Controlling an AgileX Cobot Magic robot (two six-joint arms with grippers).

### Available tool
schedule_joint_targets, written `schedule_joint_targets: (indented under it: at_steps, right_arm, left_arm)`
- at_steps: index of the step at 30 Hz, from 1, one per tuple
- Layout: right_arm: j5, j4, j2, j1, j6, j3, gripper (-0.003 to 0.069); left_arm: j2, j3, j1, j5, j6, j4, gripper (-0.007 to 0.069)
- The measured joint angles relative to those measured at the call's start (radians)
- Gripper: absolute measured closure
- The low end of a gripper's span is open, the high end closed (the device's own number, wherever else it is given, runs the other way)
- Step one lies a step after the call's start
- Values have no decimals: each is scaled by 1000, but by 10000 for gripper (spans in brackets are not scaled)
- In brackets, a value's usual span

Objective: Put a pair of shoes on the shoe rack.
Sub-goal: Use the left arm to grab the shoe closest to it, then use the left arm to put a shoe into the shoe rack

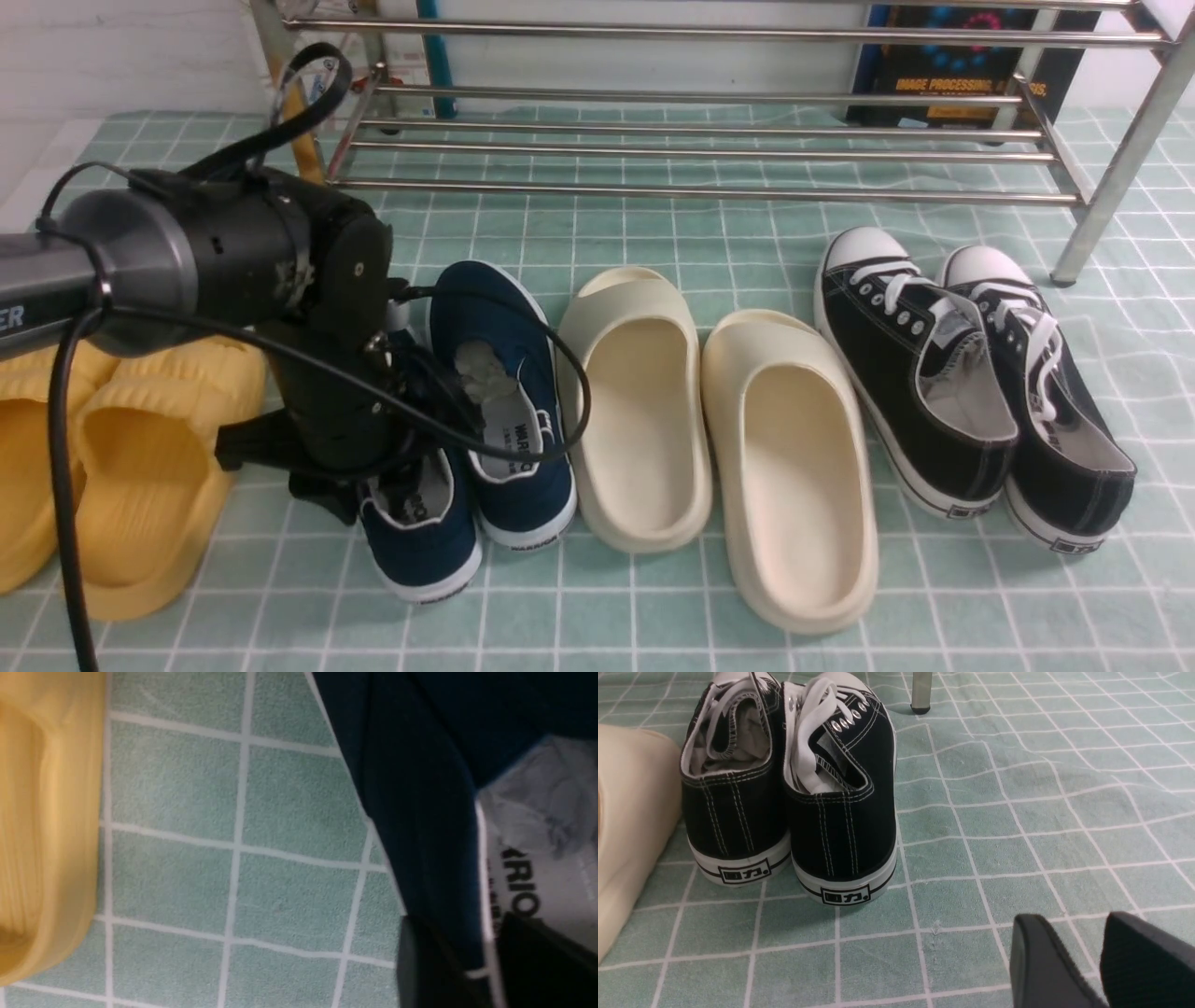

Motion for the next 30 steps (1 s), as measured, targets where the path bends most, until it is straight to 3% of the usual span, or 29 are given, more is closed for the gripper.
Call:
schedule_joint_targets:
  at_steps: [4, 14, 21, 30]
  right_arm:
    - [0, 0, 0, 0, 0, 0, 419]
    - [0, 0, 0, 0, 0, 0, 414]
    - [0, 0, 0, 0, 0, 0, 412]
    - [0, 0, 0, 0, 0, 0, 412]
  left_arm:
    - [-3, 0, 0, 9, -4, 39, 602]
    - [-173, -149, 29, 71, 42, 103, 599]
    - [-79, -311, 138, 65, 242, -135, 599]
    - [49, -499, 228, 23, 272, -150, 599]
